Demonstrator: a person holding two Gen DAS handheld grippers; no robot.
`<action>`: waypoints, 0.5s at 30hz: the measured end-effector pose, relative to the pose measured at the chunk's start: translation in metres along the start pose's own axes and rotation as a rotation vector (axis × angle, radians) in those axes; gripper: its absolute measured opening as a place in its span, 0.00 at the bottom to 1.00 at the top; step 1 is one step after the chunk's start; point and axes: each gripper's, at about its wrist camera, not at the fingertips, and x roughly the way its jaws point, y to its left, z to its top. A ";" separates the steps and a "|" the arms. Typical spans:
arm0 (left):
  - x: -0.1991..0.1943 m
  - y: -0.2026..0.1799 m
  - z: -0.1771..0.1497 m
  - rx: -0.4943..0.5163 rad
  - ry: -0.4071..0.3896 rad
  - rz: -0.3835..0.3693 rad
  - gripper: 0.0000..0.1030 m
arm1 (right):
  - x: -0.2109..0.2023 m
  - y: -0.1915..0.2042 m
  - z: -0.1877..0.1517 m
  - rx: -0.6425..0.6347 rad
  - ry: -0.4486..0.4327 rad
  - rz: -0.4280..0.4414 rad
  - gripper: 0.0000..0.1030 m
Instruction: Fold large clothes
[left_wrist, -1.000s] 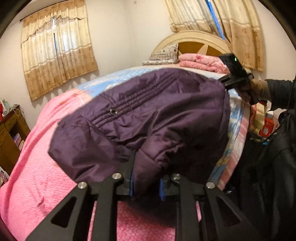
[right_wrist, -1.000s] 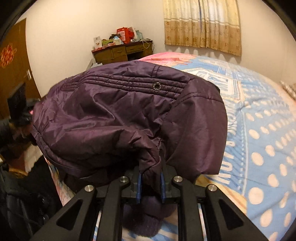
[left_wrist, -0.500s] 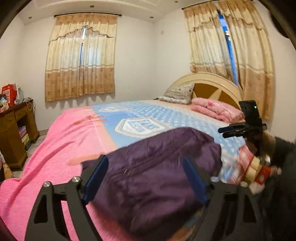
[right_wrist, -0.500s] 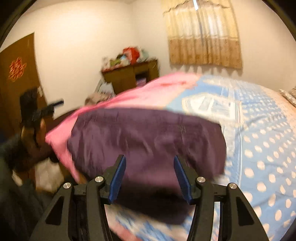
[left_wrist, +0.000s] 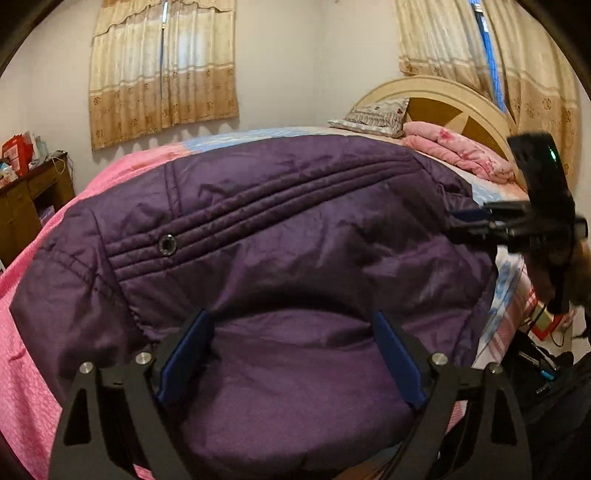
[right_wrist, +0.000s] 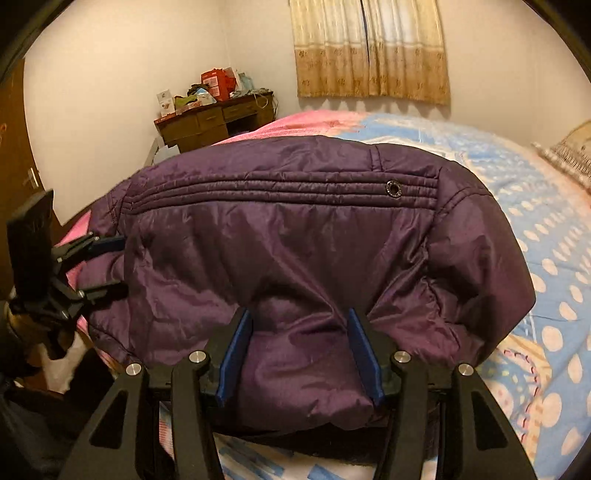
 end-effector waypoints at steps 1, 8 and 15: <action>-0.001 0.002 -0.001 0.000 -0.003 -0.001 0.91 | 0.001 0.000 -0.003 0.011 0.000 0.004 0.54; 0.007 0.002 -0.007 0.004 -0.020 0.014 0.91 | 0.004 0.004 -0.020 -0.027 -0.034 -0.005 0.54; -0.039 -0.005 0.033 0.014 -0.094 0.012 0.92 | -0.016 -0.001 0.011 -0.020 0.059 0.015 0.54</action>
